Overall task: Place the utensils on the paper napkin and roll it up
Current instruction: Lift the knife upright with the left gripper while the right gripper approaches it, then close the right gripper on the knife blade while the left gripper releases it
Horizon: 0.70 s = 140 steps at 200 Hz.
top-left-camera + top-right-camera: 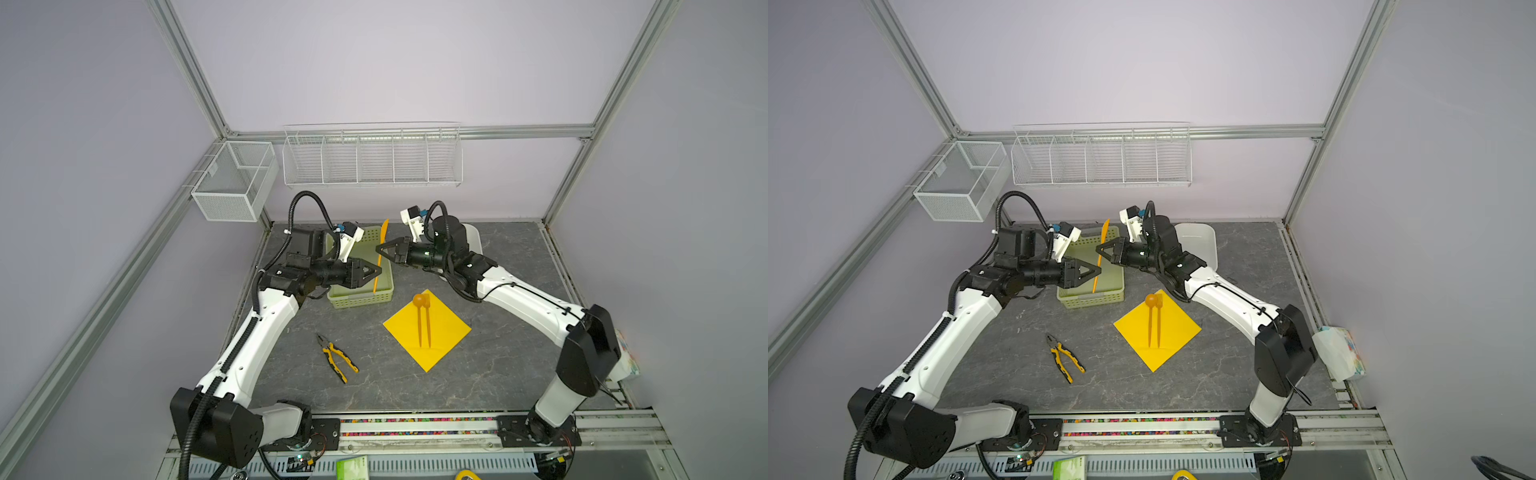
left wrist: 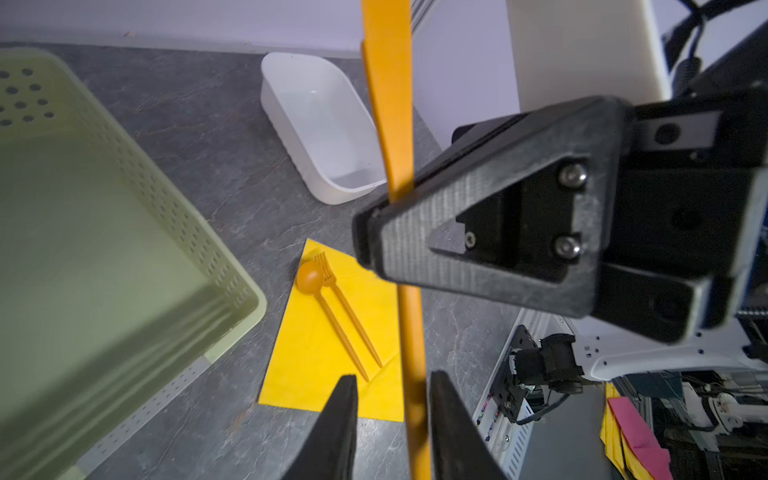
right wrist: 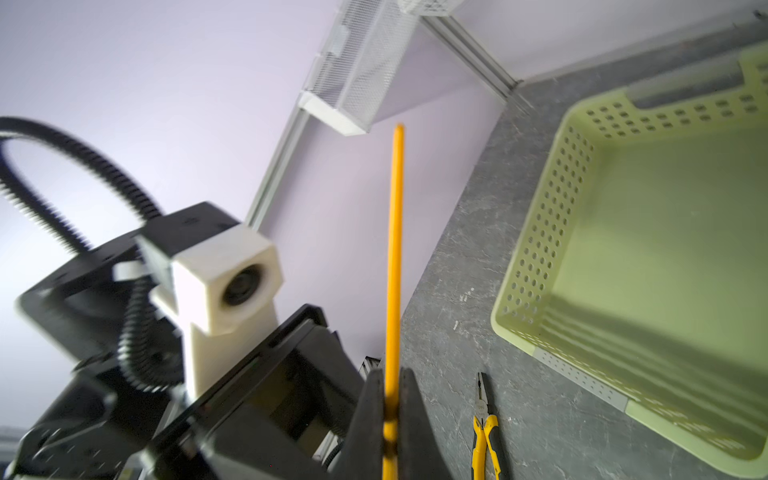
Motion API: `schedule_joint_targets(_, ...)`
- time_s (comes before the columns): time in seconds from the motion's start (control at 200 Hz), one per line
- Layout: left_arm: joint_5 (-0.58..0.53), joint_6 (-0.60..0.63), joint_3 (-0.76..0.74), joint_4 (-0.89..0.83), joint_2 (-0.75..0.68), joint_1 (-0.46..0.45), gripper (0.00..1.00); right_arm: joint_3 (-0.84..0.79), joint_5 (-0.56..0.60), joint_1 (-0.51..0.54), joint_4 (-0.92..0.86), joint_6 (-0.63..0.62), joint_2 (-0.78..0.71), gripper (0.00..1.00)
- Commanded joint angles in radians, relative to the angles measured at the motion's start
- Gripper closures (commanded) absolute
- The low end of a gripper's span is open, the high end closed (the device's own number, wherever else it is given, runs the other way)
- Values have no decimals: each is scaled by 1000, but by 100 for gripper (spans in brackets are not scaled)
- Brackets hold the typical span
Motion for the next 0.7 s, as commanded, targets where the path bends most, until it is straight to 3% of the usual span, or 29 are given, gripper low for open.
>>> schedule_joint_targets(0.0,162,-13,-29,106,-46,-4,69,-1,-141,-2,-3,-167,-82,93)
schedule_joint_targets(0.125,241,-89,-86,269,-93,-9,69,9,-225,1,-8,-230,-129,93)
schedule_joint_targets(0.23,292,-125,-112,356,-116,-19,76,6,-244,6,-34,-306,-172,93)
schedule_joint_targets(0.535,330,-126,-116,385,-117,-39,92,34,-264,6,-131,-372,-211,93)
schedule_joint_targets(0.695,304,-128,-117,405,-124,-43,98,47,-216,10,-173,-370,-216,92)
